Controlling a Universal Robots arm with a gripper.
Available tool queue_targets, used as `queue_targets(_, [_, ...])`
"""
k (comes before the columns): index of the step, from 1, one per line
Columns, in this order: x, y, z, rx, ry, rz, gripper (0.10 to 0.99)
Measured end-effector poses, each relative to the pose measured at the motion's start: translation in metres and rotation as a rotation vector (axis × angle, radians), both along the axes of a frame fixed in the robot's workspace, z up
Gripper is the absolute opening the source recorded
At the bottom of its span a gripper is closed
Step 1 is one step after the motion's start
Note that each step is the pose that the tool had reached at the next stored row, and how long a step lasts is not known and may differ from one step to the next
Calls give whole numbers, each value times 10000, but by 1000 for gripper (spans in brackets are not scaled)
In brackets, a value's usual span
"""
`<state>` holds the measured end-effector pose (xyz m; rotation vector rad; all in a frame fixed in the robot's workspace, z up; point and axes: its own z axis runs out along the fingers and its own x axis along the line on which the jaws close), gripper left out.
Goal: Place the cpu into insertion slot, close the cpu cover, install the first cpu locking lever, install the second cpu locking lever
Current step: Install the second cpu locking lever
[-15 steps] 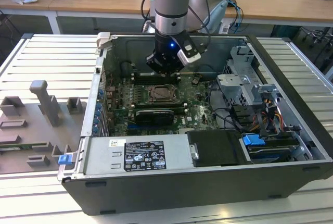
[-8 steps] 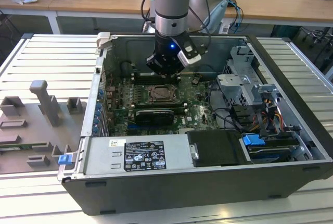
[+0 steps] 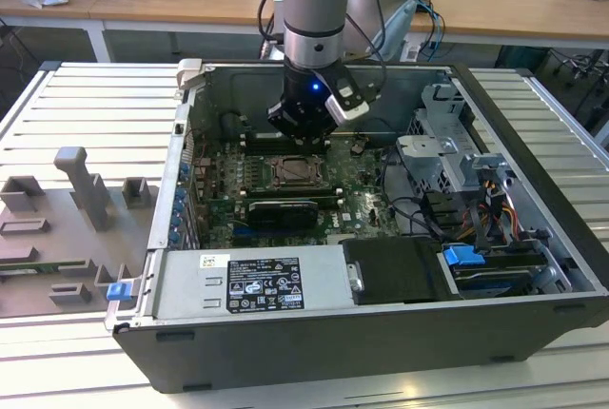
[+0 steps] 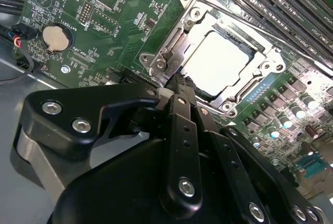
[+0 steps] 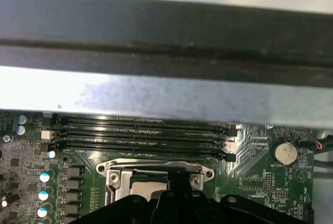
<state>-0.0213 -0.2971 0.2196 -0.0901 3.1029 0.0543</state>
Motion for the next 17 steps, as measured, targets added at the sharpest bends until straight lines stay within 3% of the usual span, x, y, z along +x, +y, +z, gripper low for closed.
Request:
queue_targets(6, [1,0,122,2,-2,1,106])
queue_targets(17, [0,-51,122,2,-2,0,106])
